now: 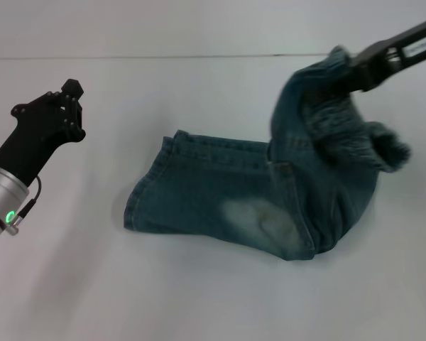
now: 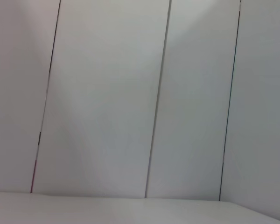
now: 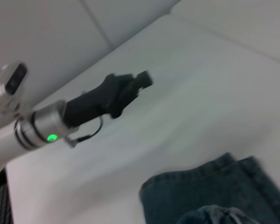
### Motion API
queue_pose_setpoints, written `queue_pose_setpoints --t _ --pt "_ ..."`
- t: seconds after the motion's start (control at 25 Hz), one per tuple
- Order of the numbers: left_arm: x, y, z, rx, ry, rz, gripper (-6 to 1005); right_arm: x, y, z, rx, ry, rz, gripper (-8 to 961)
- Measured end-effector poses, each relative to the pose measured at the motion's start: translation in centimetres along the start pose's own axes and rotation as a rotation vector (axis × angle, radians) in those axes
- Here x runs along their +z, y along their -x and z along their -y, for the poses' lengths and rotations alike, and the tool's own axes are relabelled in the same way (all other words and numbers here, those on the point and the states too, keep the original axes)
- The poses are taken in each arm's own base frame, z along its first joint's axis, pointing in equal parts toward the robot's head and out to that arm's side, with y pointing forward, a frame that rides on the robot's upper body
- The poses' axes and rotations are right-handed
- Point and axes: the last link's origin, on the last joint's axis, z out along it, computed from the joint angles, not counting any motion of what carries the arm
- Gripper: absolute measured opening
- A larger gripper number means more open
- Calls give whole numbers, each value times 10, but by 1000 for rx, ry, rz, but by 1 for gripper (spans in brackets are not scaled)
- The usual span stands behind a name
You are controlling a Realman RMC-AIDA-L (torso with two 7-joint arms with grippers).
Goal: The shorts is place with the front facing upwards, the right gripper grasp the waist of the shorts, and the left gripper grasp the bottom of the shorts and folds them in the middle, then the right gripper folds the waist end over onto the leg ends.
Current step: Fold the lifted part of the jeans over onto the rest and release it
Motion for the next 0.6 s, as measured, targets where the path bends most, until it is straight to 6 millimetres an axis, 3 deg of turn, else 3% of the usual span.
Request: queue_pose_setpoints --t 0.32,0.6 --pt "-15 0 8 -20 -54 -27 1 61 28 -19 -146 55 -133 117" --pt "-31 -2 20 -51 -151 -76 1 119 28 -42 -241 78 -280 117"
